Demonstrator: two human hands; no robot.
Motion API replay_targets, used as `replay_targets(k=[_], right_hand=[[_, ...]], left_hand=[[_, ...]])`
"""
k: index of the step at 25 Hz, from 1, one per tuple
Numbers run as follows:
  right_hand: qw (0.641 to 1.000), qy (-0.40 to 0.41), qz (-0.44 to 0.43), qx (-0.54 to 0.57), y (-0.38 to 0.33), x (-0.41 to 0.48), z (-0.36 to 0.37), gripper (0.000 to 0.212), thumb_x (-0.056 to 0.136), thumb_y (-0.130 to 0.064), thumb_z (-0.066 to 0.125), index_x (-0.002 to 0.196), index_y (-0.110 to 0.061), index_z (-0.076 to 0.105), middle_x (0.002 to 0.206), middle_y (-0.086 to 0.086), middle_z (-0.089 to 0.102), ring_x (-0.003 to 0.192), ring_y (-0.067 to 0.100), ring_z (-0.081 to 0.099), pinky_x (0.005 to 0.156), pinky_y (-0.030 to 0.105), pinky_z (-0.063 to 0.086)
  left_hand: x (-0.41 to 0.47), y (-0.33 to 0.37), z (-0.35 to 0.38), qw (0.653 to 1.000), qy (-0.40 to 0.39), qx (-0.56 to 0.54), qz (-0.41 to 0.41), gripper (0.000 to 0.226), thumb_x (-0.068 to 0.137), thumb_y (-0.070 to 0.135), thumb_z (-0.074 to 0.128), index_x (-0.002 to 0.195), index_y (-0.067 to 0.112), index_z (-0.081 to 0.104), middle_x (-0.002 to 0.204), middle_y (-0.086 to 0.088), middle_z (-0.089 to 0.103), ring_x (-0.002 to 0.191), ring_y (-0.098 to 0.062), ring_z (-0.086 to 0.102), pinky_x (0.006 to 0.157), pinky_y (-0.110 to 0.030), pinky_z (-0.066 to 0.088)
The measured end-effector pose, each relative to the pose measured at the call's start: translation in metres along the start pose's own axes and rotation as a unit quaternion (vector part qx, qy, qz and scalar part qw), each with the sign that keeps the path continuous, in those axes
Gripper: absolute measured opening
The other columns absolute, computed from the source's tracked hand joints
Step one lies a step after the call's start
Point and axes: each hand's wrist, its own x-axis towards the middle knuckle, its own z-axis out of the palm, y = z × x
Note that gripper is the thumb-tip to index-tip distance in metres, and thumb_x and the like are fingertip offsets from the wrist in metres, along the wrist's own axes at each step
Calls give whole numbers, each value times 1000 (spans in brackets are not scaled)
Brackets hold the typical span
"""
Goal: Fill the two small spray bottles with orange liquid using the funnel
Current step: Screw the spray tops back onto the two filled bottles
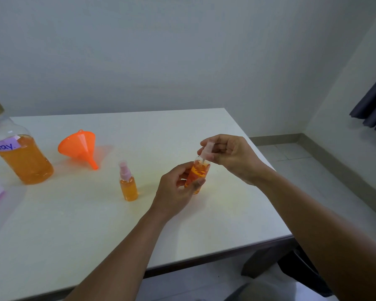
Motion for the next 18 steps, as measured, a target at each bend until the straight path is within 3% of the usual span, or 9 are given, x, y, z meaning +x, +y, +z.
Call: replay_targets(k=[5, 11, 15, 18], right_hand=[[998, 66, 0, 21, 5, -1, 19, 17, 86, -3, 77, 98, -15, 72, 96, 2, 75, 98, 37, 68, 88, 55, 58], [994, 112, 9, -5, 2, -5, 22, 19, 85, -8, 80, 98, -19, 71, 91, -4, 74, 87, 14, 69, 88, 45, 60], [999, 44, 17, 25, -1, -5, 10, 20, 87, -14, 76, 107, -14, 71, 104, 3, 76, 97, 18, 74, 89, 34, 61], [999, 25, 24, 21, -6, -6, 3, 32, 86, -36, 71, 107, -12, 73, 102, 1, 77, 89, 12, 73, 77, 23, 57]], left_hand=[[0, -4, 0, 999, 22, 33, 18, 50, 80, 34, 79, 125, 27, 60, 113, 7, 67, 99, -12, 65, 83, -22, 58], [-1, -5, 1, 988, 46, 108, 97, 59, 81, 37, 76, 134, 18, 59, 101, 5, 62, 92, -9, 58, 78, -18, 53], [-2, -3, 0, 993, 46, 81, 67, 62, 80, 36, 77, 136, 18, 58, 99, 5, 62, 92, -9, 59, 81, -21, 55], [-2, -2, 0, 996, 36, 71, 47, 60, 81, 38, 76, 135, 21, 58, 102, 6, 63, 95, -11, 60, 85, -27, 56]])
